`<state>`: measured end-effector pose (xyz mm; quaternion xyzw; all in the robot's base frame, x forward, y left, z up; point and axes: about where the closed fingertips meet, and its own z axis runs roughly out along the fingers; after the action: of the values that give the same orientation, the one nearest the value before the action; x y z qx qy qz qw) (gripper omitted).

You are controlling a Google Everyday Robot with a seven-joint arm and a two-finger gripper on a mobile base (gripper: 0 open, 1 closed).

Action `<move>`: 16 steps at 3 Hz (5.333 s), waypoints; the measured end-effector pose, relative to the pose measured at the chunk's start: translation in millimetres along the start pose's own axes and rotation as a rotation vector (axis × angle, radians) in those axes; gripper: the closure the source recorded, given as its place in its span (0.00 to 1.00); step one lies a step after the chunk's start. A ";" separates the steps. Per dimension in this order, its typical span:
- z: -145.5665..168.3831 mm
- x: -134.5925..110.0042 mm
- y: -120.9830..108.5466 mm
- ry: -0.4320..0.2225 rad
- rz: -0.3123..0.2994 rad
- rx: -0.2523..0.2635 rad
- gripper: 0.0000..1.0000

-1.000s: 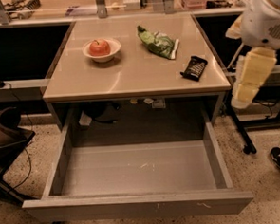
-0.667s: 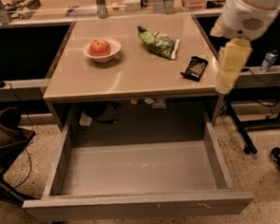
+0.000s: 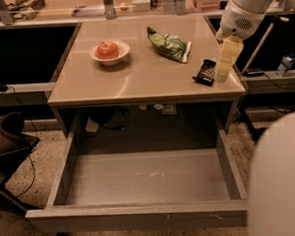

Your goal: Place rxbar chocolate into top drawer

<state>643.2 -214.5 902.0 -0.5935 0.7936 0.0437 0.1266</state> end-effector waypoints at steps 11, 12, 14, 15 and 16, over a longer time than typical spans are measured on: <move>93.6 23.2 -103.3 -0.413 0.167 0.037 0.00; 98.2 22.5 -106.6 -0.414 0.126 0.052 0.00; 100.5 16.3 -89.2 -0.409 0.104 -0.017 0.00; 101.6 16.3 -88.3 -0.408 0.104 -0.022 0.00; 101.6 16.3 -88.3 -0.408 0.104 -0.022 0.19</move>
Offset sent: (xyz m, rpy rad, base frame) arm 0.0319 -0.1065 -0.0184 0.1681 0.1522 -0.1761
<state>738.2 -233.1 807.2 -0.5321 0.7805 0.1780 0.2757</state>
